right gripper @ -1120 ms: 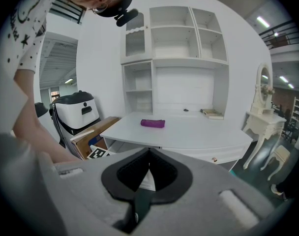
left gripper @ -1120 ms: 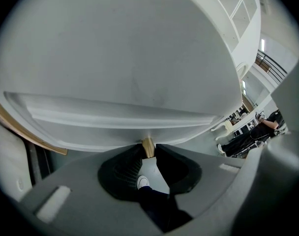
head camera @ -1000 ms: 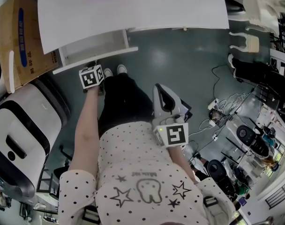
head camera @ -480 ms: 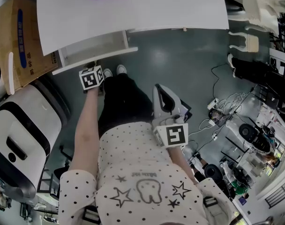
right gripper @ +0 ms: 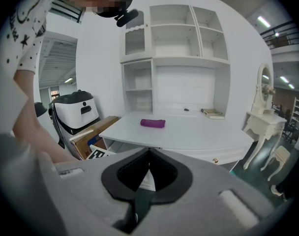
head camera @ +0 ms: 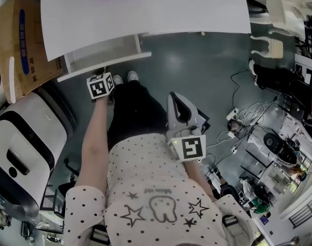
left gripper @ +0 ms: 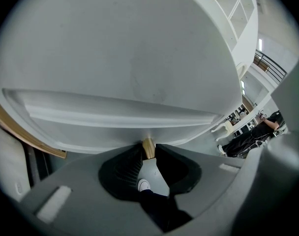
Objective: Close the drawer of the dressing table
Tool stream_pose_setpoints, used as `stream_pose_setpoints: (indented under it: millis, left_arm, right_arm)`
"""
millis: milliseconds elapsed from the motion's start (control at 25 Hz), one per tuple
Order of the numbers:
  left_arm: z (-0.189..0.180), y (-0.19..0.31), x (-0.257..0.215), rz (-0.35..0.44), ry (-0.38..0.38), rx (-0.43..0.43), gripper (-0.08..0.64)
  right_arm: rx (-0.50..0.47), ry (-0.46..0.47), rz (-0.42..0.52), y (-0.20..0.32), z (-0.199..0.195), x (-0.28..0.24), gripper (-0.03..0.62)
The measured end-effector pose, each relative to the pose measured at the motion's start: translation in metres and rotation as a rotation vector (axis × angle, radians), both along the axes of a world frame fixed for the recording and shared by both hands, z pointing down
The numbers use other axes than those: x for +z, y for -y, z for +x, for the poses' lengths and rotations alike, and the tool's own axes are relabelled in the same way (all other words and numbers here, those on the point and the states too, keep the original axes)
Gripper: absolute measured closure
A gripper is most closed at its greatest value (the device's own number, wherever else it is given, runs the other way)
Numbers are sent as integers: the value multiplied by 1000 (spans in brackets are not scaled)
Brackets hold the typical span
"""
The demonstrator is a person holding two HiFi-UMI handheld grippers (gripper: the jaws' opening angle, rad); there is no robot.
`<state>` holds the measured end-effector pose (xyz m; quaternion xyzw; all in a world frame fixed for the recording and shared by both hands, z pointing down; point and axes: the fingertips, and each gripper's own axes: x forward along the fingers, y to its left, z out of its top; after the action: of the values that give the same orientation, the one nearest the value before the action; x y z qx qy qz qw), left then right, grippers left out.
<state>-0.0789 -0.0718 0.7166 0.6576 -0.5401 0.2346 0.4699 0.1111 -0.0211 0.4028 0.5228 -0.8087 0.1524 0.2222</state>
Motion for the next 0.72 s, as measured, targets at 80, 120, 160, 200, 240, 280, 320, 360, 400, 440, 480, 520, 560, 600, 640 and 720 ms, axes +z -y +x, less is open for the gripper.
stream_pose_setpoints:
  millis: [80,120,160,200,240,280,320,360,400,440,480,520,560,600,640,720]
  left_arm:
    - [0,2,0,1,-1,1,472]
    - [1,4,0,3,-2,1,472]
    - [1,5,1,3,-2,1,472]
    - [0,5,1,3,-1,0,472]
    - [0,6,1,3,0,-1,472]
    - [-1,7,1,2,0,-3,472]
    - [-1,8,1,0,0,-6,474]
    - [-2,8,1,0,0,-8,474]
    - [-2,9,1,-1,1,-10,474]
    - [-3,10,1,-1,2,-11,474]
    - [-3,11,1,0,3,-12,474]
    - [-4,12,1,0,3,-12,474]
    - [-4,12,1,1,4,-11,474]
    - [-4,13,1,2,4,-11,474]
    - [-4,14,1,3,4,-11,474]
    - [-4,15,1,4,5,-13,474]
  right_arm:
    - [0,-1,1,0,1,0,589]
    - [1,-1,1,0,2,0,589]
    - [1,0,0,0,2,0,589]
    - [2,3,-2,1,1,0,589]
    - [2,4,-3,1,1,0,589]
    - [3,3,-1,1,1,0,589]
    - [3,1,1,0,2,0,589]
    - [3,0,2,0,3,0,589]
    - [4,0,2,0,3,0,589]
    - [5,0,2,0,3,0,589]
    - [7,-1,2,0,4,0,589]
    - [8,-1,2,0,4,1,589]
    - [10,-1,2,0,5,1,589]
    - [12,-1,1,-1,5,1,589]
    - [13,-1,1,-1,6,1,589]
    - [14,-1,3,-1,7,1,589]
